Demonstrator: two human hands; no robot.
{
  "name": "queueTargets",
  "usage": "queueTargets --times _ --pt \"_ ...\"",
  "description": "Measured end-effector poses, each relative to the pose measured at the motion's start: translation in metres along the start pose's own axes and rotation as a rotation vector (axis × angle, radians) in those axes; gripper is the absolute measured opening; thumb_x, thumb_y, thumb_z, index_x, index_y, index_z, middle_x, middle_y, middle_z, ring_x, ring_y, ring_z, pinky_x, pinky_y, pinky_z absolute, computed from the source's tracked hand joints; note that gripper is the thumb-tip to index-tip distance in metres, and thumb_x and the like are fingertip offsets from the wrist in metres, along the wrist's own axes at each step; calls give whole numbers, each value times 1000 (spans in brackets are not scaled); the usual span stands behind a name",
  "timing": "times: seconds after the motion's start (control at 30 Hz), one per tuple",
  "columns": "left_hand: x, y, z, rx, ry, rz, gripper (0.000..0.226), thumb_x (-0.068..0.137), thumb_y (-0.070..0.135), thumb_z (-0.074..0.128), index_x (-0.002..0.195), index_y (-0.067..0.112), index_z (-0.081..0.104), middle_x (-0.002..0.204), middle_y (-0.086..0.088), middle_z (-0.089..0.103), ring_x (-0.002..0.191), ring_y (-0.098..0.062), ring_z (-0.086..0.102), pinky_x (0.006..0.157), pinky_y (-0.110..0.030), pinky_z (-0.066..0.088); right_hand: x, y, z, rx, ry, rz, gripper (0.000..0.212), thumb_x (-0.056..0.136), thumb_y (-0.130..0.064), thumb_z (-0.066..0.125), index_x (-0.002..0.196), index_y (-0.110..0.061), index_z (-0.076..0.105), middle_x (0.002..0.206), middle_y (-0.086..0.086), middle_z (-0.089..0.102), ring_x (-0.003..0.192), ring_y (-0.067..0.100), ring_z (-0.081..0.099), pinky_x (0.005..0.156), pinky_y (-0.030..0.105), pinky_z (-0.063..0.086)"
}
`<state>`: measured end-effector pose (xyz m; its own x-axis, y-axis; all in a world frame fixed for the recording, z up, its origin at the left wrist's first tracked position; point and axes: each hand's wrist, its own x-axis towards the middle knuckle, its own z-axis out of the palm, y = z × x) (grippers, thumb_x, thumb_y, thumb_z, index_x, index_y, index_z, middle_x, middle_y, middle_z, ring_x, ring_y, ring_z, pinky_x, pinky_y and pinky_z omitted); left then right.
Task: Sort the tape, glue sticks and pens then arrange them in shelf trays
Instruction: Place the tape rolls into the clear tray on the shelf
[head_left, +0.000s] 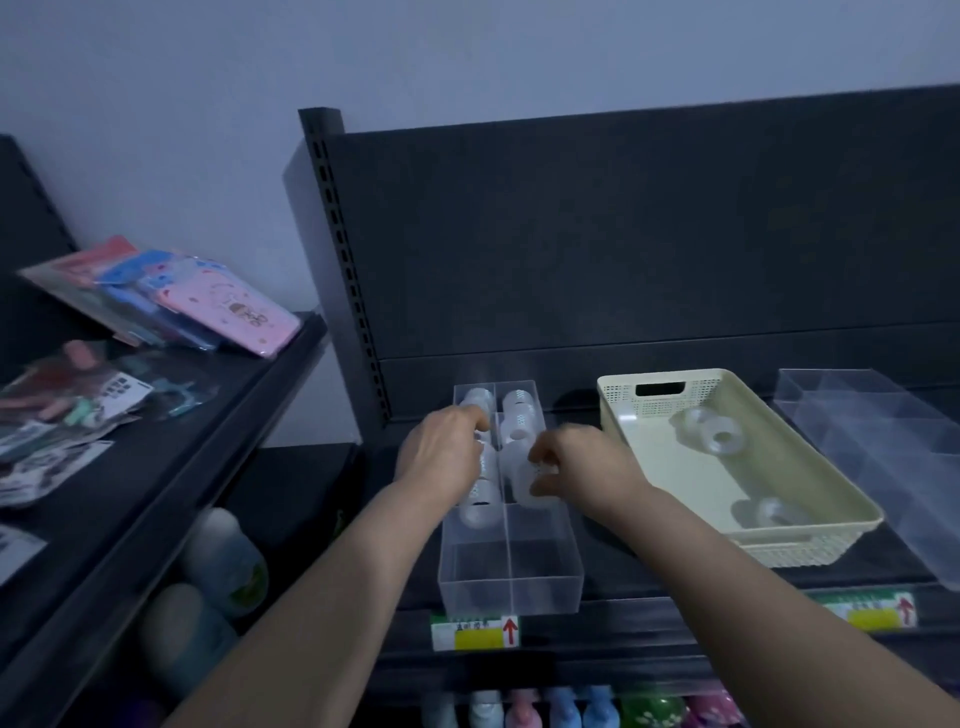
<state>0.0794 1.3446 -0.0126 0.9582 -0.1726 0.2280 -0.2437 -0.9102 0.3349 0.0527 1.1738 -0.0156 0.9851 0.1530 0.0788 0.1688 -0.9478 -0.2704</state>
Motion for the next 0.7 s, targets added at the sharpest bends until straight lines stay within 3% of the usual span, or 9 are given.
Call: queueTargets --times 0.17,0.33,0.43,0.53,0.7 --pt "0 -4 -6 -22 -14 7 25 94 16 55 116 25 62 118 2 61 105 -20 57 86 -35 49 13 -3 11 -119 -81 0 37 77 -37 74 113 -32 66 114 -5 66 105 19 60 85 30 49" --pt "12 14 1 -55 -44 18 28 95 13 52 117 27 62 118 1 61 103 -19 59 80 -31 48 10 14 -4 -33 -52 38 31 75 -37 74 105 -32 68 103 -8 66 100 16 60 73 26 46" --pt "26 41 11 -85 -56 51 28 94 16 51 116 31 62 118 2 61 106 -17 58 79 -26 46 -1 42 -21 -59 32 67 19 78 -32 67 96 -29 68 96 -10 67 97 16 61 69 26 44" --pt "40 80 25 -67 -76 108 24 94 22 54 115 29 63 118 4 64 115 -17 54 89 -31 47 -15 79 -34 -53 52 143 23 81 -31 68 104 -32 68 102 -12 67 100 12 60 76 26 46" --pt "60 135 60 -35 -132 149 25 89 18 55 109 29 65 116 4 66 109 -20 59 86 -31 49 -33 150 -46 -53 80 264 25 85 -26 66 109 -34 67 109 -14 67 105 11 59 82 25 47"
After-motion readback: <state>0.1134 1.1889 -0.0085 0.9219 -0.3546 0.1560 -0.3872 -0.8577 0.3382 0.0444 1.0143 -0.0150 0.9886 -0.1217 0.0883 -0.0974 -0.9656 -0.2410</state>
